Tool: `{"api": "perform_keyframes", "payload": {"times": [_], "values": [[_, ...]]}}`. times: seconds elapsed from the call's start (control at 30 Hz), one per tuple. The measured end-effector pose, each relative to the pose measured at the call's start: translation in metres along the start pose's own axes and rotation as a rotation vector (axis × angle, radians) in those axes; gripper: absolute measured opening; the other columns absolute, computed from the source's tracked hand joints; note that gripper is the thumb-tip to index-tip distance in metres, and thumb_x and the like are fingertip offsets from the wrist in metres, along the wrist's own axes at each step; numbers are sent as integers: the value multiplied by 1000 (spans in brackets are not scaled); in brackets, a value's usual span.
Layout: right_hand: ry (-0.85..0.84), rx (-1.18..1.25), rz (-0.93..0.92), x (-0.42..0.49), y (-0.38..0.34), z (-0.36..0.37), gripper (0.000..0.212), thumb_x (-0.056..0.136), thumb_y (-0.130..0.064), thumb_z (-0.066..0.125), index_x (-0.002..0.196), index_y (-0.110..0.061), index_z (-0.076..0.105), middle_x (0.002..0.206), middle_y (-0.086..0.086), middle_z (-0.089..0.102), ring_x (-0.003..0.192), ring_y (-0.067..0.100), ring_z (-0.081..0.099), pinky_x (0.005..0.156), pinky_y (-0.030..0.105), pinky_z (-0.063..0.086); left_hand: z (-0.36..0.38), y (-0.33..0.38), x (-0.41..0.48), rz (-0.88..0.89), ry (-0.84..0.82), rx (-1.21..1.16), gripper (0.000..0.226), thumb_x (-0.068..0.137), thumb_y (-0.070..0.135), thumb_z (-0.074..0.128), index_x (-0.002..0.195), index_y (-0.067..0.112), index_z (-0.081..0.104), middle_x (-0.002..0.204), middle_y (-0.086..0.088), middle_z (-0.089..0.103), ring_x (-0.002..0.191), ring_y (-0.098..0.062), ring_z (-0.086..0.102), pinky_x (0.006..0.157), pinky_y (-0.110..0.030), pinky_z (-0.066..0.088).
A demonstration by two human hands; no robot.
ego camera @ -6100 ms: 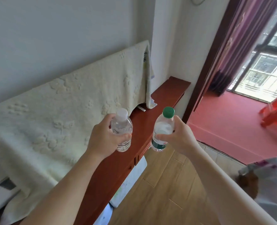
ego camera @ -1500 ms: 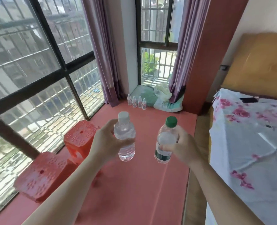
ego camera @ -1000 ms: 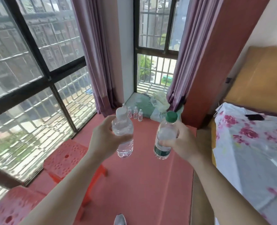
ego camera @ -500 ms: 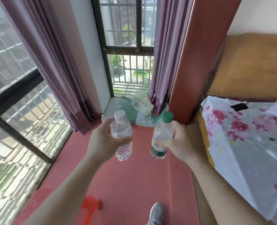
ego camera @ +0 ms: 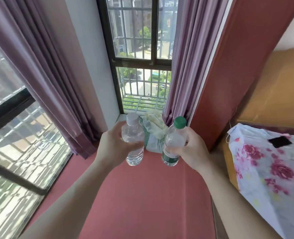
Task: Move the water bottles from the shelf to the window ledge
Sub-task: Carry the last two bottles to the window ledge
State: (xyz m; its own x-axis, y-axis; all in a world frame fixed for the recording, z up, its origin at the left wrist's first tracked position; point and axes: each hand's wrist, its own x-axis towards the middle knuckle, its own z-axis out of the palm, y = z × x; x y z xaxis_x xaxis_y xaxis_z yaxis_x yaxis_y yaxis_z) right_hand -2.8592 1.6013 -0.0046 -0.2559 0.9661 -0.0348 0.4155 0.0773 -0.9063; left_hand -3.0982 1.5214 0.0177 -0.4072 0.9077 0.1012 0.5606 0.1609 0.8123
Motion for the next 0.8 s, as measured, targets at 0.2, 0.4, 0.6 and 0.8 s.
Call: {"api": "perform_keyframes", "payload": {"times": [0.2, 0.4, 0.6, 0.8], "values": [[-15, 10, 24, 84, -5, 14, 63, 59, -26, 91, 114, -34, 60, 110, -11, 66, 103, 11, 63, 86, 34, 54, 11, -11, 88, -14, -14, -14, 77, 51, 50, 91, 120, 40, 60, 98, 19, 71, 87, 3, 66, 76, -25, 55], [8, 4, 74, 172, -7, 39, 63, 56, -31, 90, 111, -37, 61, 107, -11, 68, 100, 10, 65, 89, 45, 56, 19, -30, 193, 4, -65, -39, 77, 56, 48, 91, 124, 41, 57, 100, 20, 69, 88, 2, 64, 70, -23, 50], [47, -14, 118, 249, -9, 54, 51, 60, -27, 89, 103, -32, 62, 100, -6, 69, 92, 12, 66, 82, 37, 57, 40, -39, 303, 42, -164, -59, 82, 60, 47, 91, 131, 37, 52, 109, 19, 63, 90, 0, 60, 68, -18, 43], [26, 0, 169, 315, 0, 45, 52, 62, -24, 90, 105, -35, 62, 100, -9, 69, 91, 7, 66, 79, 30, 55, 80, -40, 376, 39, -227, -35, 85, 54, 50, 91, 130, 34, 56, 111, 14, 67, 101, -9, 62, 81, -29, 49]]}}
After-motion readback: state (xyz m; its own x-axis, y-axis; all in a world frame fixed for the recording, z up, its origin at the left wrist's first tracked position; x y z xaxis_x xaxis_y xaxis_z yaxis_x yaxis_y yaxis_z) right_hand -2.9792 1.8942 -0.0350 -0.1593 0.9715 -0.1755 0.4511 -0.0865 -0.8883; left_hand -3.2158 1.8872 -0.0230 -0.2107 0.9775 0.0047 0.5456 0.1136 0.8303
